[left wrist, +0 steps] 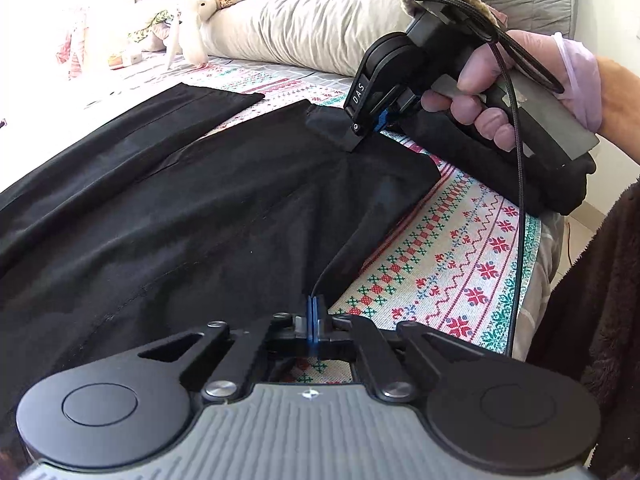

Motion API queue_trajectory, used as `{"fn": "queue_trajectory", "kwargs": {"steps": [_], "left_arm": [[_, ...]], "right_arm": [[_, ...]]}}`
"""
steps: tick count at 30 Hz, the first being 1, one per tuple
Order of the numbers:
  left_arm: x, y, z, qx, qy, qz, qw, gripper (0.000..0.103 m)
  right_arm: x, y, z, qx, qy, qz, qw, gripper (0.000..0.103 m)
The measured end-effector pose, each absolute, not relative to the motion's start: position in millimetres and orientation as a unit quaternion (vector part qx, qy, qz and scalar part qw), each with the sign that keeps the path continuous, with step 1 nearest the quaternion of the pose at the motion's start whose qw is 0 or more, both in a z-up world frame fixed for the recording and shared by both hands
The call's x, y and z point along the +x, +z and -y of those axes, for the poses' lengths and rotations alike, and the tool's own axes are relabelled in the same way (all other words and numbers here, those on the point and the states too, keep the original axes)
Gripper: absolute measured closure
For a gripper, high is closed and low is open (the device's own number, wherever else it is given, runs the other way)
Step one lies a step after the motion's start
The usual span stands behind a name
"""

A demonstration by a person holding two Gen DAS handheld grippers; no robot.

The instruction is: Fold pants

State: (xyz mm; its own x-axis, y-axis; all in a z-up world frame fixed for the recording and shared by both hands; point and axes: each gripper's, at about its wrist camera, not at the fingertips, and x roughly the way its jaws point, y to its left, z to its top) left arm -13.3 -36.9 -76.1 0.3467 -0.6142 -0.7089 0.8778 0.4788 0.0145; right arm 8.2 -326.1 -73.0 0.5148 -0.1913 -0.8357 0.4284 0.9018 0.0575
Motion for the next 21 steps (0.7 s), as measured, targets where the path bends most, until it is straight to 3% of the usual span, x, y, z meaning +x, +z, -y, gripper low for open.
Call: {"fn": "queue_trajectory", "kwargs": {"steps": [10,21], "left_arm": [[-25,-45,18,0.151,-0.488,-0.319,0.798,0.086],[-47,-53,16,0.145,-0.511,-0.358,0.768,0.086]], "right_arm": [[-11,-44,310,0.059,-0.196,-0.433,0.878,0.098],[-39,-47,297,0.012,-0.218,-0.461,0.86,0.098]]}}
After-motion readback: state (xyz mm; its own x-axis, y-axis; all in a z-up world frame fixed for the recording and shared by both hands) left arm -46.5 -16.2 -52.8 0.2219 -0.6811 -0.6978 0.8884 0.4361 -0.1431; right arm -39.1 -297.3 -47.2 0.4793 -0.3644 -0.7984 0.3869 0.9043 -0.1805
